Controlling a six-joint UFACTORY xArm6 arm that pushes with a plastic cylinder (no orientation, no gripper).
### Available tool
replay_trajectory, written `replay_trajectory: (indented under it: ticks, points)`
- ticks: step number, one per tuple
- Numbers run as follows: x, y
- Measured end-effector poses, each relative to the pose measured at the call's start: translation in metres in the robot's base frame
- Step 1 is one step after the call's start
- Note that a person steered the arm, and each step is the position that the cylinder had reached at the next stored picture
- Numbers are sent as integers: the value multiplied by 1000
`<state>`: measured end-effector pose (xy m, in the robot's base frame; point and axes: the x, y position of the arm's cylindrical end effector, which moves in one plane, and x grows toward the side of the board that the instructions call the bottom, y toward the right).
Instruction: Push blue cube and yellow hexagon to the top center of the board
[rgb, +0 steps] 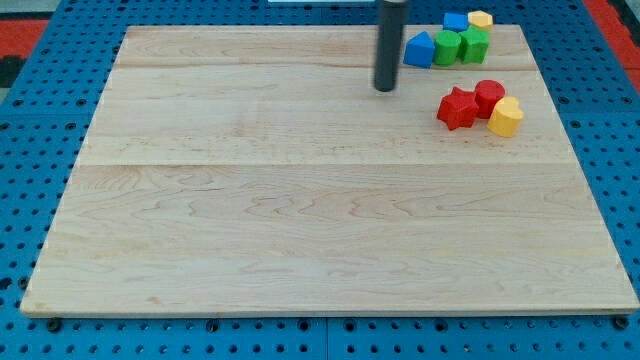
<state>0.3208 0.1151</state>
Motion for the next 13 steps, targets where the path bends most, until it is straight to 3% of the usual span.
replay_trajectory:
  ticks: [2,3,4,6,7,9,11,13]
  points:
    - [-37,184]
    - [-95,204]
    - [-130,200]
    - [-125,27]
    - [-97,-50]
    - [-92,-41]
    - [-124,-7]
    - [-129,11]
